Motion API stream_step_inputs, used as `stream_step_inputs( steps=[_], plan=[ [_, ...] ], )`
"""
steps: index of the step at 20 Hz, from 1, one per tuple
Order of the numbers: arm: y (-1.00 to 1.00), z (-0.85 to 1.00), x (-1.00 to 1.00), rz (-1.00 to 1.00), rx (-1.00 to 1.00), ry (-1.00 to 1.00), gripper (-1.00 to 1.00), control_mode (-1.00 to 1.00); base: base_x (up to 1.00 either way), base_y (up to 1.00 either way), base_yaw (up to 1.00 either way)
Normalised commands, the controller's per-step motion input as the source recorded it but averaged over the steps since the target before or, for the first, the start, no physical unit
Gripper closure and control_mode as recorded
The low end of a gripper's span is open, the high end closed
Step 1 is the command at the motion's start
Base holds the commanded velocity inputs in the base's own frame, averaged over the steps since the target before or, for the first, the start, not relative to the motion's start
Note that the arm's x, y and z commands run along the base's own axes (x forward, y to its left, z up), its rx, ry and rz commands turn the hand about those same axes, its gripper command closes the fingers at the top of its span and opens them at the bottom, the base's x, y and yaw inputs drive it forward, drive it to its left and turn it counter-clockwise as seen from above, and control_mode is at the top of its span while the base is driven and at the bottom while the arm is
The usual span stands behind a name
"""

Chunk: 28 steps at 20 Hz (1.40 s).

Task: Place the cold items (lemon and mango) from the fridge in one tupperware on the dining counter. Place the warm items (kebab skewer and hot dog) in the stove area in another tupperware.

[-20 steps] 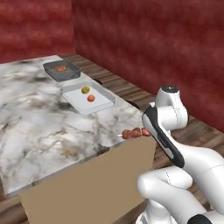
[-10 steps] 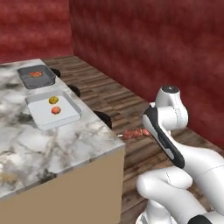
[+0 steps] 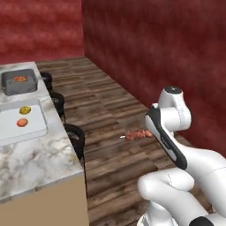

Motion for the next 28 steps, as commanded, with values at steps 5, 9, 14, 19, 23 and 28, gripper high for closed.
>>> stream_step_inputs(
  steps=[5, 9, 14, 19, 23, 28],
  plan=[
    [0.00, 0.00, 0.00, 0.00, 0.00, 0.00, 1.00, 1.00, 0.69, -1.00, 0.42],
    [0.00, 0.00, 0.00, 0.00, 0.00, 0.00, 1.00, 1.00, 0.65, -1.00, 0.45],
    [0.00, 0.00, 0.00, 0.00, 0.00, 0.00, 1.00, 1.00, 0.84, -1.00, 0.39],
    [0.00, 0.00, 0.00, 0.00, 0.00, 0.00, 1.00, 1.00, 1.00, -1.00, 0.35],
    [0.00, 0.00, 0.00, 0.00, 0.00, 0.00, 1.00, 1.00, 1.00, -0.85, 0.47],
    [0.00, 0.00, 0.00, 0.00, 0.00, 0.00, 1.00, 1.00, 1.00, -0.61, 0.65]
  ],
)
